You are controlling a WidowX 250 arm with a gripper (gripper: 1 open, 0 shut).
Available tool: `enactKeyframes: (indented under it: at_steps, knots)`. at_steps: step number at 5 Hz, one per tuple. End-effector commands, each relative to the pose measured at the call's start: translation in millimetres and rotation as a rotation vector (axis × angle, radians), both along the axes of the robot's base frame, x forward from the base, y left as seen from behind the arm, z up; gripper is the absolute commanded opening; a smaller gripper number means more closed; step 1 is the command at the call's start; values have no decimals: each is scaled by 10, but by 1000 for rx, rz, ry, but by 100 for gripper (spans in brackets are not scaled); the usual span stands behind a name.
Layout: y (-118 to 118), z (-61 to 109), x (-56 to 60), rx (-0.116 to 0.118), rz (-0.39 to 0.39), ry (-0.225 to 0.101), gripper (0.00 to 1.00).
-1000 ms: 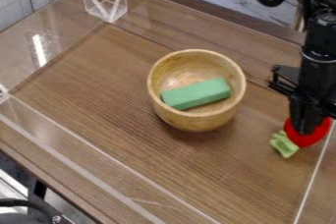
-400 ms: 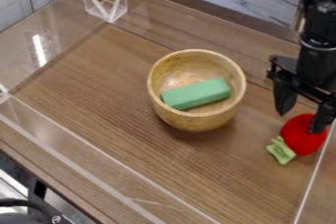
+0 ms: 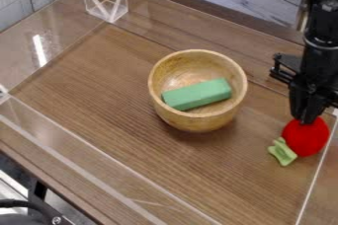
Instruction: Move the red fruit to the right
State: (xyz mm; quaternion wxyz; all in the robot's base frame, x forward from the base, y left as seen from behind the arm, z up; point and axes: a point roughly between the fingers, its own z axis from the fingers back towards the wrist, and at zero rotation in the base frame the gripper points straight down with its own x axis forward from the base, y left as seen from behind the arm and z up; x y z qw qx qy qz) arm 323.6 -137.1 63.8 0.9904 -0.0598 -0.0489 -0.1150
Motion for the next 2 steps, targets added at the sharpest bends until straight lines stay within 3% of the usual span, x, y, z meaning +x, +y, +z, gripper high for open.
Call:
enactKeyframes:
  at_steps: [1, 2]
  knots:
    - [27, 119, 113, -18, 5, -57, 0]
    - [82, 24, 75, -17, -11, -52, 0]
